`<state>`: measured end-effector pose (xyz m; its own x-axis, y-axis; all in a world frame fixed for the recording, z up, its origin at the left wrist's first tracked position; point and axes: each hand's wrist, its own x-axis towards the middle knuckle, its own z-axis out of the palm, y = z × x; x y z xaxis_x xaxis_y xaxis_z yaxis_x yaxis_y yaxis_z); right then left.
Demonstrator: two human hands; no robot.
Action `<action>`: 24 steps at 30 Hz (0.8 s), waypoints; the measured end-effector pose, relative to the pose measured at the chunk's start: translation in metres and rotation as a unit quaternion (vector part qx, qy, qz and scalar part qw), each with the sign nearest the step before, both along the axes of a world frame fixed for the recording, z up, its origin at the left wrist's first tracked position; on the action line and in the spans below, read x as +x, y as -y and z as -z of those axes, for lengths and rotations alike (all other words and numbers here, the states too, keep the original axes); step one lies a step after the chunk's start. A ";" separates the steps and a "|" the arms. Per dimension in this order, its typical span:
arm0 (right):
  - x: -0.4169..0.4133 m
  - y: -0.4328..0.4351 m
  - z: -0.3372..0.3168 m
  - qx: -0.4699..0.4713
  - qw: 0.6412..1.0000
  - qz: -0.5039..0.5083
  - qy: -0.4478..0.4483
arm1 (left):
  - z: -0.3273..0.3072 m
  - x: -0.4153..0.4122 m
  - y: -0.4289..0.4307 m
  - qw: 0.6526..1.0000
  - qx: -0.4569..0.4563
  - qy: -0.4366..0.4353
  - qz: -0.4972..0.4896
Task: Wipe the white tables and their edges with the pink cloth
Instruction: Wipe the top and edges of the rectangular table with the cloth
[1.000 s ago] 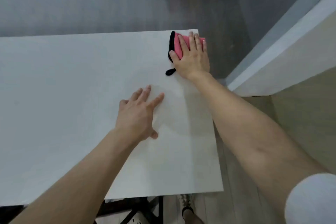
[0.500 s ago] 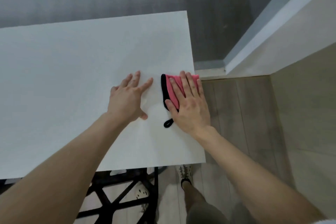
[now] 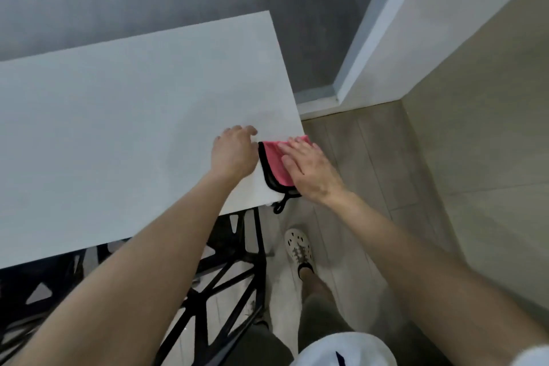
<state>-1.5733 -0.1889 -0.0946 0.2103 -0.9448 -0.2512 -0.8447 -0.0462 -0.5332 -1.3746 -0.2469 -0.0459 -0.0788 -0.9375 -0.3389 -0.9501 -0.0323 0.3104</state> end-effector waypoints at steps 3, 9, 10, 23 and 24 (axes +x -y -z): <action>-0.010 0.007 0.003 -0.011 0.975 0.223 -0.004 | 0.003 -0.022 -0.019 0.996 0.046 -0.073 -0.024; -0.016 0.006 0.007 0.035 0.954 0.290 0.065 | 0.007 -0.030 -0.016 0.969 0.102 -0.165 -0.152; -0.019 0.002 0.002 0.035 0.953 0.287 0.091 | 0.004 -0.027 -0.020 0.964 0.106 -0.182 -0.162; -0.054 0.013 -0.141 0.084 0.971 0.044 0.220 | -0.119 0.023 -0.095 0.889 0.035 -0.398 -0.223; -0.052 0.018 -0.152 0.109 0.968 0.009 0.226 | -0.127 0.028 -0.100 0.889 0.023 -0.394 -0.231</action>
